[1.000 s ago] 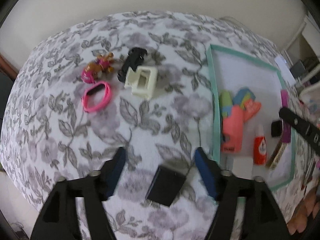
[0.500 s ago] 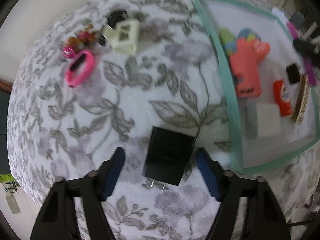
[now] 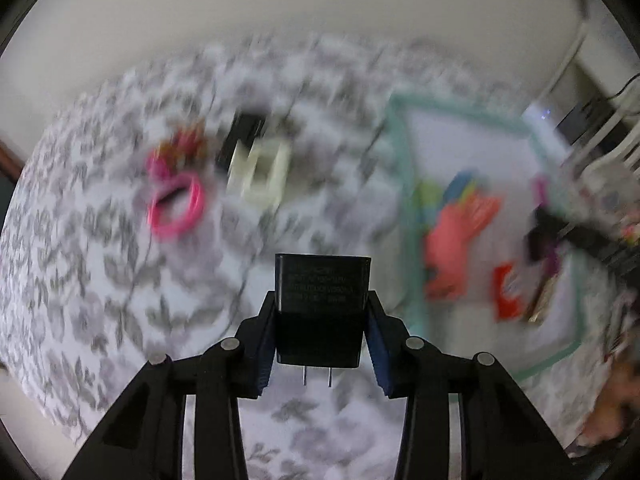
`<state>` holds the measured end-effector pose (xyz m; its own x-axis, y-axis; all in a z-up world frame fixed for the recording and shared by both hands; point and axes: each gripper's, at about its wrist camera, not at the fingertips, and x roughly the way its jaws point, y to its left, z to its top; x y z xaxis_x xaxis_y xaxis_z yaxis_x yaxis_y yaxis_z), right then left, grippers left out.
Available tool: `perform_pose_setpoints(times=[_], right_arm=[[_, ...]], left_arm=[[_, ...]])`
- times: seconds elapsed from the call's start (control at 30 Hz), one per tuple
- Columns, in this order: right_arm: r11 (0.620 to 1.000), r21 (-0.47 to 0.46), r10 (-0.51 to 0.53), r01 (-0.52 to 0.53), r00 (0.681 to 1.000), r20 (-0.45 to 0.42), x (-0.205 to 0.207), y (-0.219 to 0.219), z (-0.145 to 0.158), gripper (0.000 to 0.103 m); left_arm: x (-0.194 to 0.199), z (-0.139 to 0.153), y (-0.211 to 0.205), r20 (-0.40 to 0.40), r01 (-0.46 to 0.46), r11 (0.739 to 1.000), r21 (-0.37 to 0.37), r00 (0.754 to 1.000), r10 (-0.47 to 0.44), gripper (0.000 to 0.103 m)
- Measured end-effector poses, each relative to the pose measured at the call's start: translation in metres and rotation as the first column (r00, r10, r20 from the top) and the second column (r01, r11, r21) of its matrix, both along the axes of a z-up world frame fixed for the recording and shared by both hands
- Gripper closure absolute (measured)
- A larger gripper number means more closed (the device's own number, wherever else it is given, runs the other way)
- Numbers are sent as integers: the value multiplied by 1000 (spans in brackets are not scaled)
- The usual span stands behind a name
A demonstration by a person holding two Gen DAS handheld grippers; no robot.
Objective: Organize rigid objects
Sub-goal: 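Lift and carry the highlighter and charger block with both tools over the tray, then open the left tool to drop the charger block while the right tool releases the highlighter into the tray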
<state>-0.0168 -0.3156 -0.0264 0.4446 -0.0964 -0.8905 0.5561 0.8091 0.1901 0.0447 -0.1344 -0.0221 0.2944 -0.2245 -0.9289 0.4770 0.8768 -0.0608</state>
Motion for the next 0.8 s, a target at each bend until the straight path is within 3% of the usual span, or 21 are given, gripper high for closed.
perform_pose_setpoints(times=[0.13,0.37,0.73,0.8], right_arm=[[1000,-26,-16,15,1000,-2,-2,-7,2,82],[998,-33,-59,59,998,-8,-10,-26,0,81],[996,-49,-70,68,997,-44,-10,-30,-10,80],[996,-61,-73,70,996,-48,-10,-29,-10,80]], left_arm=[[-10,26,-33,69,83,993,-83,995,-77,61],[-19,18,-83,116,205,976,-69,974,-197,61],[-20,-4,-99,72,208,973,-101,977,-201,60],[-18,-4,-97,70,203,973,-106,978,-196,53]])
